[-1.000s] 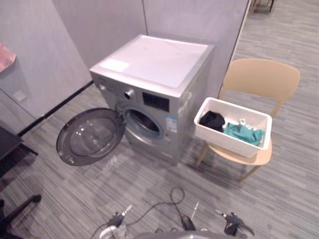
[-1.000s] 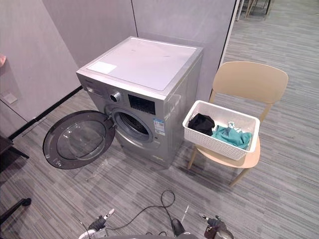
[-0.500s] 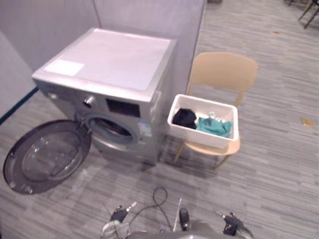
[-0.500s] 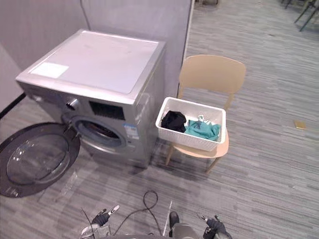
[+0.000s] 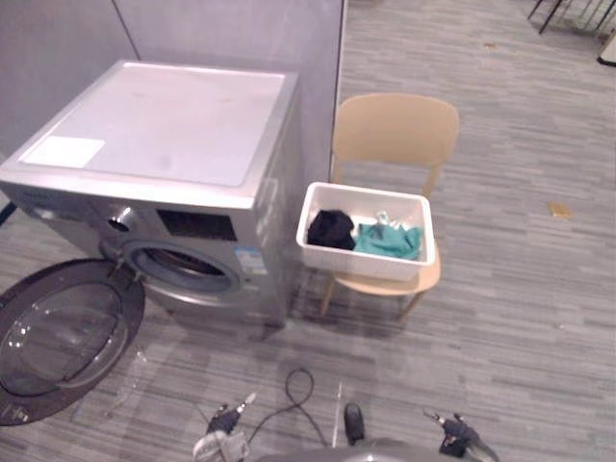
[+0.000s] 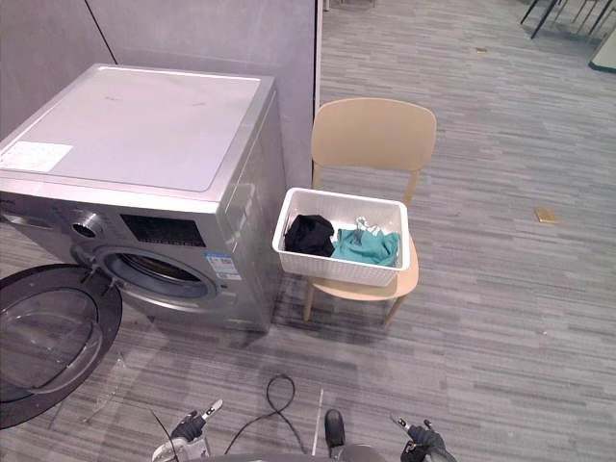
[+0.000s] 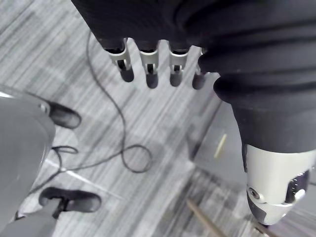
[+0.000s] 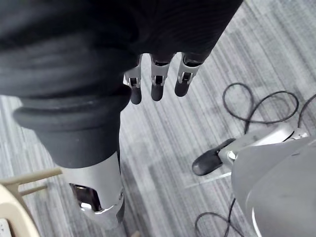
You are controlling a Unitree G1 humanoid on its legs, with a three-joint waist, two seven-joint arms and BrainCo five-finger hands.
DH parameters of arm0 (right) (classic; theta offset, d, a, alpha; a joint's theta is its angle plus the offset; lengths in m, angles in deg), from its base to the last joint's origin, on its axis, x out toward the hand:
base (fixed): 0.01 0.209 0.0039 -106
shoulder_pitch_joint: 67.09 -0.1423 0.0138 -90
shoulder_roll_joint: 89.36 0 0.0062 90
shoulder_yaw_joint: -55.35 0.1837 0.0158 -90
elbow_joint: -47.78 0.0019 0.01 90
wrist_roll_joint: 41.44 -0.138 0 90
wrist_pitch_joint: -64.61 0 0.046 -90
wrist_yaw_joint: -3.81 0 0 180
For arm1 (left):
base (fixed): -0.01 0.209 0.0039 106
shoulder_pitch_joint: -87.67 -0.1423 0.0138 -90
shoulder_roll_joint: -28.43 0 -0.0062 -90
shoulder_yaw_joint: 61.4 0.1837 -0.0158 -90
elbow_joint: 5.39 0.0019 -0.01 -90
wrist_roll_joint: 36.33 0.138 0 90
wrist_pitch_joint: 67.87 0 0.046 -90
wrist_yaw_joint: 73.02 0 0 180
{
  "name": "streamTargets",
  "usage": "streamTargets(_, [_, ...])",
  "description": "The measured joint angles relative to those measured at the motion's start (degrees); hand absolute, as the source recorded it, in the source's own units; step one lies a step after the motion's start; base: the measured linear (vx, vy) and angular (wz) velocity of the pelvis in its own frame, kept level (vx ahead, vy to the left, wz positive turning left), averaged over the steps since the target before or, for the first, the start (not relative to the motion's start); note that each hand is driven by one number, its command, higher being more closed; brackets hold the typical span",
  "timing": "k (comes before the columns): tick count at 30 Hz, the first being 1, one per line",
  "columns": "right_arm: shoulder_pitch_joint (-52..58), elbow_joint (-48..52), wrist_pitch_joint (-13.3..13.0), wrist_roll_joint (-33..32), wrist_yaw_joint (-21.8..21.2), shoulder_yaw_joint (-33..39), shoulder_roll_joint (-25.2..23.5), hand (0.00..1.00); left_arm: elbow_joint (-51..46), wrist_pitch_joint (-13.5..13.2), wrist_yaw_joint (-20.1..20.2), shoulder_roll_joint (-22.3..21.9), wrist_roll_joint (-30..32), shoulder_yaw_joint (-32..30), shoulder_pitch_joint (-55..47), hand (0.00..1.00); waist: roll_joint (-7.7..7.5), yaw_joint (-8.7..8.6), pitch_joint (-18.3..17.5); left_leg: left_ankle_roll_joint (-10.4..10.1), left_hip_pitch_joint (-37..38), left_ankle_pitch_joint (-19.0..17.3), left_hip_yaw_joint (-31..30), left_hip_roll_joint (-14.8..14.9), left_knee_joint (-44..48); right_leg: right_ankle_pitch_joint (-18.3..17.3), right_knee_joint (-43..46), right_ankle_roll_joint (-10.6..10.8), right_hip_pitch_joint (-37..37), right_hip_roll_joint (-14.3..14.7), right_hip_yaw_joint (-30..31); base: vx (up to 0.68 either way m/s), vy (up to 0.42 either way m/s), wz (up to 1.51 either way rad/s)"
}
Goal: Pick up the laundry basket with both hands and put the clothes into the washing machine.
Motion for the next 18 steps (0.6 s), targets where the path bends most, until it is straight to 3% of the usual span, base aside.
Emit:
streamTargets(2, [0.4, 0.99, -0.22, 0.01, -0.02, -0.49, -0.02, 0.0, -0.25, -0.07, -0.03, -0.2, -0.02, -0.09, -0.14, 0.0, -0.38, 0.08, -0.09, -0.01, -0.98, -0.01, -0.73, -0.08, 4.68, -2.75, 4.09, -0.48, -0.52, 0.26, -0.11, 0.1, -0.146, 0.02])
streamTargets(5, [0.78, 1.94, -0.44, 0.67, -0.09, -2.76, -0.09, 0.0, -0.39, -0.12, 0.07, -0.33, -0.06, -0.14, -0.78, 0.0, -2.08, 0.82, 0.61, 0.21, -9.32, 0.92, 0.19, -0.38, 26.78, -6.74, 9.65, -2.4, -0.06, 0.83, 3.16, 0.09, -0.141, -0.39])
streamTargets(6, [0.82, 2.64, -0.57, 0.97, -0.11, -3.58, 0.02, 0.0, -0.3, -0.06, 0.15, -0.55, -0.06, -0.02, -1.5, 0.0, -2.81, 1.57, 1.24, 1.08, -11.36, -0.77, -0.01, -1.37, 29.83, -7.02, 10.01, -2.63, 0.69, 0.82, 4.56, 0.1, -0.101, -0.64])
streamTargets(9, [1.52, 2.94, -0.44, 1.11, 0.11, -3.48, 0.15, 0.0, -0.39, -0.11, 0.22, -0.58, -0.07, 0.59, -1.87, 0.0, -2.83, 1.76, 1.61, 0.48, -13.59, -3.25, -1.17, -4.67, 19.9, -7.02, 7.92, -2.55, 3.36, -0.46, 5.57, 0.09, -0.029, -0.22])
streamTargets(10, [1.36, 3.07, -0.4, 1.29, 0.09, -3.74, 0.14, 0.0, -0.48, -0.15, 0.25, -0.67, -0.07, 0.42, -2.38, 0.0, -2.05, 1.91, 1.74, -0.5, -13.61, -2.11, -1.34, -6.3, 9.13, -7.33, 5.82, -1.89, 4.9, -0.99, 6.16, 0.05, 0.043, -0.06])
streamTargets(11, [1.29, 3.12, -0.41, 1.31, 0.1, -3.85, 0.19, 0.0, -0.5, -0.16, 0.26, -0.7, -0.06, 0.38, -2.46, 0.0, -1.8, 1.92, 1.74, -0.43, -13.61, -1.19, -1.4, -6.45, 7.43, -7.31, 5.41, -1.87, 4.97, -1.03, 6.22, 0.04, 0.074, -0.19])
streamTargets(12, [1.13, 3.26, -0.49, 1.54, 0.13, -5.17, 0.36, 0.0, -0.62, -0.14, 0.15, -0.75, -0.05, -0.13, -2.83, 0.0, -0.97, 2.91, 1.3, -0.66, -13.38, 2.83, -1.64, -6.74, 6.41, -7.62, 4.15, -2.3, 5.56, -1.17, 6.54, 0.09, 0.109, -0.22])
streamTargets(13, [0.89, 3.39, -0.56, 1.76, 0.14, -6.12, 0.56, 0.0, -0.34, 0.0, 0.07, -0.71, 0.0, -0.38, -2.89, 0.0, -0.48, 3.44, 1.21, 1.46, -13.1, 3.41, -2.67, -7.6, 5.96, -8.01, 3.74, -1.69, 5.76, -1.44, 6.82, 0.12, 0.119, -0.19])
streamTargets(15, [0.16, 3.38, -0.54, 2.55, 0.14, -7.58, -0.39, 0.0, -0.05, -0.02, 0.04, -0.75, -0.04, -1.57, -3.22, 0.0, -0.09, 3.5, 1.23, 3.61, -11.8, 3.62, -2.06, -8.21, 4.0, -8.74, 4.62, -0.31, 5.71, -2.07, 7.56, 0.18, 0.108, -0.12])
streamTargets(18, [-0.44, 4.83, -0.56, 3.28, -0.03, -10.13, -1.57, 0.0, 0.07, 0.12, -0.09, -0.45, -0.12, -1.96, -5.19, 0.0, -0.25, 3.56, 1.02, 4.16, -9.59, 3.32, 0.76, -8.67, 1.83, -10.21, 5.5, 0.52, 5.96, -2.9, 9.14, 0.2, 0.086, -0.31])
